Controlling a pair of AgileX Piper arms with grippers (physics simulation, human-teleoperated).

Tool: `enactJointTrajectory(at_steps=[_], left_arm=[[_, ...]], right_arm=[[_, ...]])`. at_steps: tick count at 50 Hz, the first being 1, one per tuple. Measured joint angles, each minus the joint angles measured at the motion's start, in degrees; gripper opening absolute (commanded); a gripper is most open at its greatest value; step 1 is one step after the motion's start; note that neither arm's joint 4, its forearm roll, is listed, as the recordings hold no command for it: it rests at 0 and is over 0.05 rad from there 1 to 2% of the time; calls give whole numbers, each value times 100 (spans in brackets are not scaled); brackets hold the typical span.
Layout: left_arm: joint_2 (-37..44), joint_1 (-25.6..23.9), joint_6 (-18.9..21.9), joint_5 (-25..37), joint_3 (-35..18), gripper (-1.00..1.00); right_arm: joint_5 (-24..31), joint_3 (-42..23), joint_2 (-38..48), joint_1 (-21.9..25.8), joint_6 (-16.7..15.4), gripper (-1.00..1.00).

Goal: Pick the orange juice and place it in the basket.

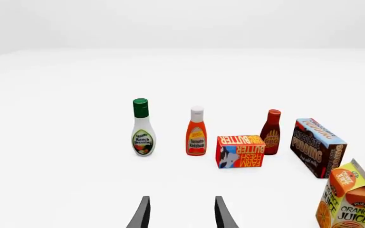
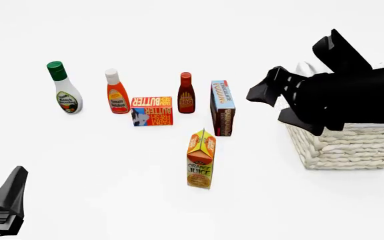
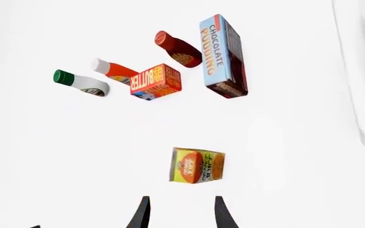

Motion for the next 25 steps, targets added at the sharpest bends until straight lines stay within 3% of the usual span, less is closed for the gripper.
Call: enactJointTrajectory(at_steps=[25], left_arm=[[0, 0, 0, 0, 0, 100]], right_arm=[[806, -812, 727, 337, 402, 100]])
